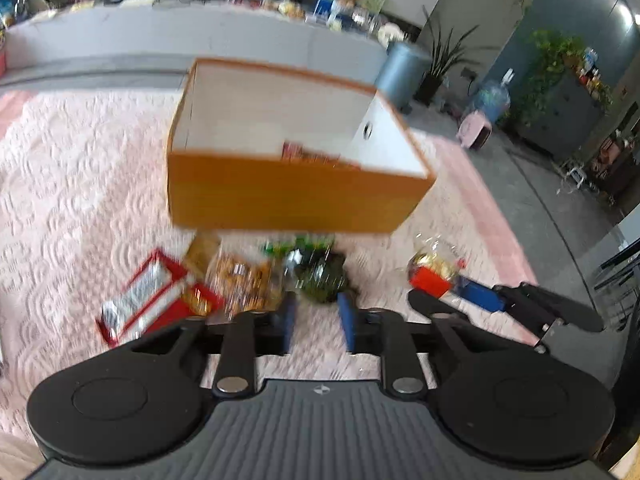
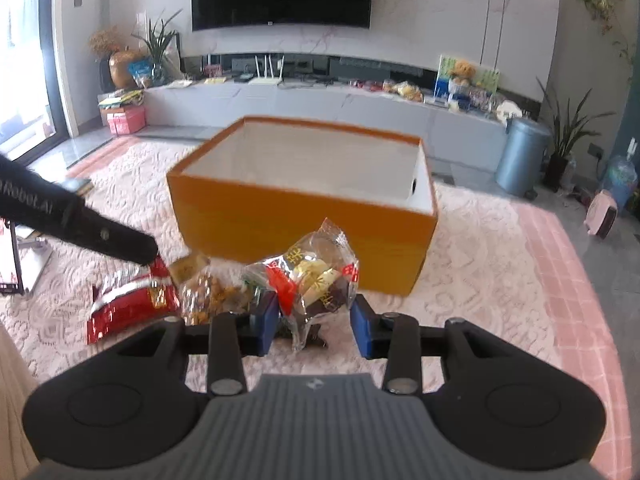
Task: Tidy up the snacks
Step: 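Grasp the white hawthorn-ball packet with the left tool while the right tool lifts its bag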
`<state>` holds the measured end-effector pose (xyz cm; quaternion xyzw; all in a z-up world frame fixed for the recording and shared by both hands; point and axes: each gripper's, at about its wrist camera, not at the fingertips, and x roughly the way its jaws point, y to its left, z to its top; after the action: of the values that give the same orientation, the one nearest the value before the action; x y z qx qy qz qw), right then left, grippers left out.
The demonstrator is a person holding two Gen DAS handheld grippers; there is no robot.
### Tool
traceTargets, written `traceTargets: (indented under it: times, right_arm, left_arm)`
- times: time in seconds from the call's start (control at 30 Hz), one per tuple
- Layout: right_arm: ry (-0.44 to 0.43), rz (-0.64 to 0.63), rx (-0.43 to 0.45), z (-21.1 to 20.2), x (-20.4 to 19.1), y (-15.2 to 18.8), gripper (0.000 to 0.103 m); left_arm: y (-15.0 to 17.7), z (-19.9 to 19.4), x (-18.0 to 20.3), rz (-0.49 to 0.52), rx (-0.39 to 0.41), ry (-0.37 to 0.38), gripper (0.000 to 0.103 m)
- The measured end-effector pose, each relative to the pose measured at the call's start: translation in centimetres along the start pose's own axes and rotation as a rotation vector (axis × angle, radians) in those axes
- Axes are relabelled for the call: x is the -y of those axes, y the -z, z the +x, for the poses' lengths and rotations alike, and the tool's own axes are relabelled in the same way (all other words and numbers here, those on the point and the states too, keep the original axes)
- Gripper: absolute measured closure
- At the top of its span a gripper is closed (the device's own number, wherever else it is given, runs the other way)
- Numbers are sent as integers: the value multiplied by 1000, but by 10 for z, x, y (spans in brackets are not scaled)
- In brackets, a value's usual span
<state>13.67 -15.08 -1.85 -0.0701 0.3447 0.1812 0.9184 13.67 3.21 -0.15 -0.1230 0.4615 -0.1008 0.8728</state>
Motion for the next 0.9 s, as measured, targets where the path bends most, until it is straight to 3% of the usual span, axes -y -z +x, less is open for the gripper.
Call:
traceTargets:
  times: [0.13,0.2,0.27,0.37,0.57,0.9]
  right_arm:
    - [29,73,-83,10,8,22,66]
    - [50,131,-124,11,17,33,66]
    - [73,166,-150,9,26,42,66]
    - [108,164,-169,2,28,57,66]
    - [142,233,-176,-6,49,81,65]
    - [82,340,-139,-3,67,85,64]
  left_arm:
    - [28,16,-4,23,-70,40,49]
    - [39,27,-2,-5,-118,55,46]
    - [49,36,1,-36,-145,61,33]
    - [64,48,9,-72,-157,56,23]
    - [83,65,29,-34,-173,16,18]
    - [97,88,70,96,-202,-90,16]
